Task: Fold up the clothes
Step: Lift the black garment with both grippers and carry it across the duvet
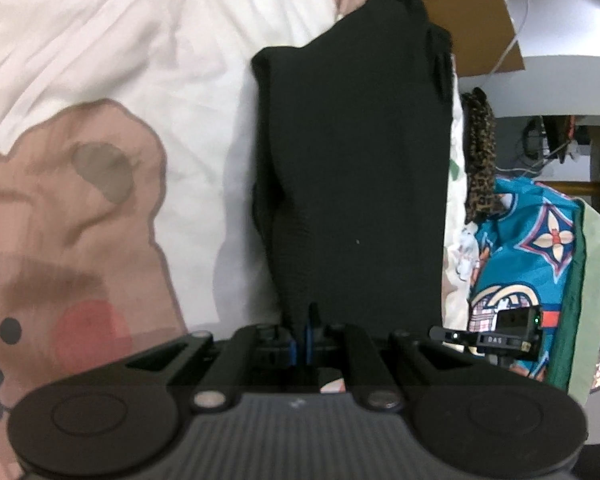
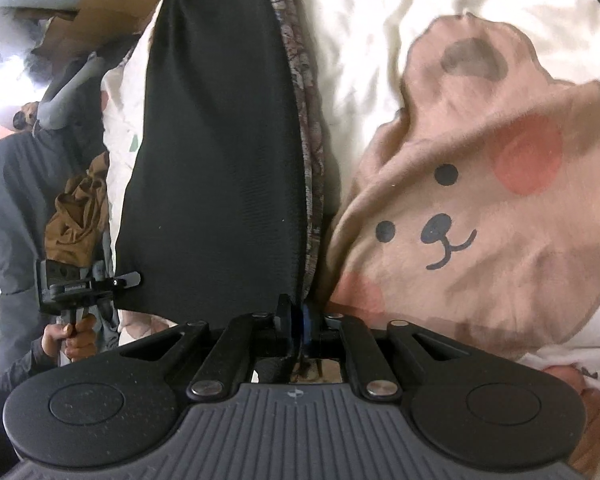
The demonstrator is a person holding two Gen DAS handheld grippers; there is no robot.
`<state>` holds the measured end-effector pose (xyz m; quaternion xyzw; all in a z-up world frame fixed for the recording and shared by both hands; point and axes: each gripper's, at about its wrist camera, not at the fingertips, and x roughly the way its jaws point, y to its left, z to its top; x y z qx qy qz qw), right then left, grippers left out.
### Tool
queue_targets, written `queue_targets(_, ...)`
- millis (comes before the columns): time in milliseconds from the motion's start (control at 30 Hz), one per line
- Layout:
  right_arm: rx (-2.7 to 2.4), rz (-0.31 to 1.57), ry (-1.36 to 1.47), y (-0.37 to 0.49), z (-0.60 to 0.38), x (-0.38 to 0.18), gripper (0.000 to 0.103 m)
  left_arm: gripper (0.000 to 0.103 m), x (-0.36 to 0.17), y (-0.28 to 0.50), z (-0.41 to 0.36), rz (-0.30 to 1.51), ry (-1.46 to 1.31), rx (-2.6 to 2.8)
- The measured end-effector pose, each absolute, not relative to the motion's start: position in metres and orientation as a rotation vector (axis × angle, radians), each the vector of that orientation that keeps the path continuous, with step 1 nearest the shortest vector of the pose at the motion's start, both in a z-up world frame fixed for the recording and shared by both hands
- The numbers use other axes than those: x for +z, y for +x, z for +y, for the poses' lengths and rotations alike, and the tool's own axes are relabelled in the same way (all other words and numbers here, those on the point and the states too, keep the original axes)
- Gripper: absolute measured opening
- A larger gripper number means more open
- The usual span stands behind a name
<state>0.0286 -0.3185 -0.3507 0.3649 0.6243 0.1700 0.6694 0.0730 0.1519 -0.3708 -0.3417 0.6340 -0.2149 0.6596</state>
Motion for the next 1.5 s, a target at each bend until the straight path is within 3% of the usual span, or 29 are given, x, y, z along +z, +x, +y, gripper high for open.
queue_targets(100,0.381,1.402,0.844,0.029,-0.318,-0.358,0.008,0.005,-0.374,0.073,0.153,1.436,-0.778,-0.475)
queue_targets(267,0.364,1.394,0.907,0.028,-0.322,-0.374,0.022,0.005,-0.379,0.071,0.154,1.437,-0.790,-0.466)
queue_targets(600,0.449,1.410,0.942,0.031,-0.309,-0.382,0.026,0.005,-0.387,0.072,0.157,1.444,-0.811,-0.463)
queue_targets(633,0.455,1.407,0.934,0.031,-0.307,-0.381,0.025,0.005,-0.387,0.072,0.158,1.443,-0.815,-0.464)
queue_targets(733,0.482,1.390,0.903,0.031,-0.303,-0.372,0.002,0.005,-0.380,0.071,0.159,1.426,-0.839,-0.490)
queue_targets(1133,0.666,1.307,0.851,0.023,-0.308,-0.292,0.002,0.004,-0.306,0.059,0.156,1.321,-0.865,-0.760)
queue_targets(1500,0.644,1.228,0.930,0.014,-0.328,-0.263,0.002,0.004,-0.297,0.070,0.161,1.266,-0.958,-0.733)
